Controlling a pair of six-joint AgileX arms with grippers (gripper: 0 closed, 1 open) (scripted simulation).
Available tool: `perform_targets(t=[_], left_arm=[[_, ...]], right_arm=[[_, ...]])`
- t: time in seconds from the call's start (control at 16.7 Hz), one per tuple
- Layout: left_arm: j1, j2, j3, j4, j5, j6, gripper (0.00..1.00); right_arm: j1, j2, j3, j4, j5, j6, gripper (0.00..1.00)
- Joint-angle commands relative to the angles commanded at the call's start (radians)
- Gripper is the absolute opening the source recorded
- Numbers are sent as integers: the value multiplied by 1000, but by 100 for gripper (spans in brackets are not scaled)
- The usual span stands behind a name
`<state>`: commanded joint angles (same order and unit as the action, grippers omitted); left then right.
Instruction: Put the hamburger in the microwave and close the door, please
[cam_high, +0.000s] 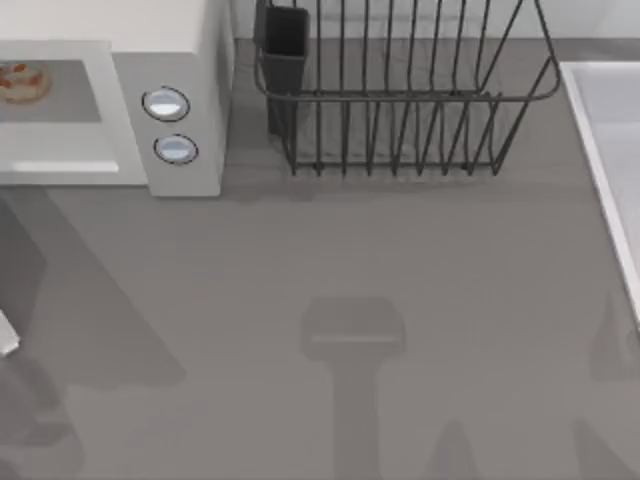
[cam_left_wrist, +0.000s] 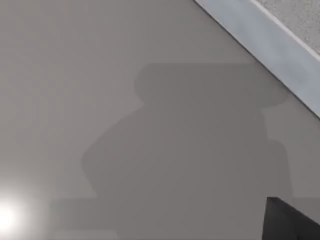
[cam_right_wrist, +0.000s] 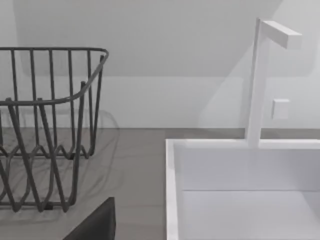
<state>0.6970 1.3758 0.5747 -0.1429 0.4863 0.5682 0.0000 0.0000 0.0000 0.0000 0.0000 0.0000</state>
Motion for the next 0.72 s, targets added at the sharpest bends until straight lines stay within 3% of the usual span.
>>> perform_targets(t=[0.24, 0.72], left_arm=[[-152, -147, -121, 38, -92, -142, 0], [-203, -169, -139, 48, -126, -186, 0]], right_arm=[[0, 0, 0, 0, 0, 0, 100], [0, 0, 0, 0, 0, 0, 100]])
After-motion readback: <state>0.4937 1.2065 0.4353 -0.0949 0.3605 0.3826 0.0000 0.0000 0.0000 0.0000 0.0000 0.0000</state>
